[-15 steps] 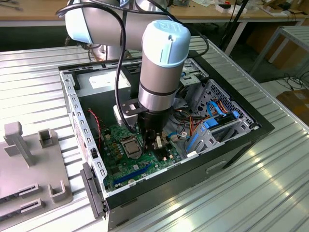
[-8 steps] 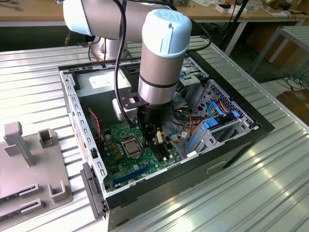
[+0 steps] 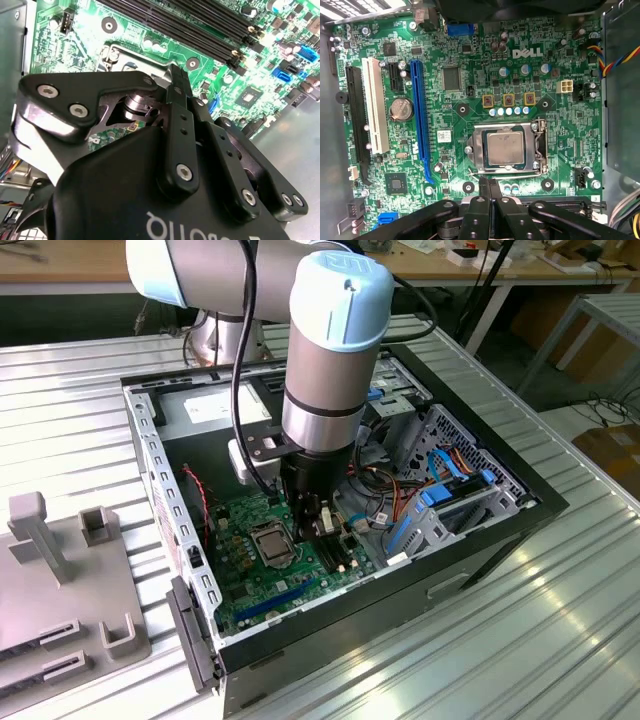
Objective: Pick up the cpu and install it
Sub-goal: 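Install the first cpu locking lever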
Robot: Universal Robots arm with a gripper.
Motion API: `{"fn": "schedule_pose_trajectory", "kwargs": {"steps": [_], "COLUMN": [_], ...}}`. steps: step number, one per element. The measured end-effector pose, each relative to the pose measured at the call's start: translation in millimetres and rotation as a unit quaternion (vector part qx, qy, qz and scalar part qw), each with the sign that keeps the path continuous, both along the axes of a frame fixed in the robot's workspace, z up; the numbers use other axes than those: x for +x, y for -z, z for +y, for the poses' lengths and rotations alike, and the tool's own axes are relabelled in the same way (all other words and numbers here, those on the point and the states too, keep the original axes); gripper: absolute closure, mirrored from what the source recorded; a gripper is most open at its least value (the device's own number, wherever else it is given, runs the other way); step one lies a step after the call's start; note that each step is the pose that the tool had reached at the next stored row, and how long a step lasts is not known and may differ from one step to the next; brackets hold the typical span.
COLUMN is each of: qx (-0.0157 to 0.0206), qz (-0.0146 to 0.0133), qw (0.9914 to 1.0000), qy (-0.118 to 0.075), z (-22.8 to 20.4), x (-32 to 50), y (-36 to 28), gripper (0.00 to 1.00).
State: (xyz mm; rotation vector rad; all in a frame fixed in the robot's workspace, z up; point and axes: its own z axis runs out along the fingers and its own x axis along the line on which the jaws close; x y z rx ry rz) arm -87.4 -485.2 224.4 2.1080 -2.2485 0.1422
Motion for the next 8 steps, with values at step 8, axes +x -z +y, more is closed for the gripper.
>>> {"fn": "schedule_pose_trajectory", "kwargs": {"steps": [8], "qx": [0.0022], "qz": [0.0], "qw": [1.0], "qy": [0.0], "z": [0.0], "x": [0.0], "y": [0.0], "gripper": [0.89]}}
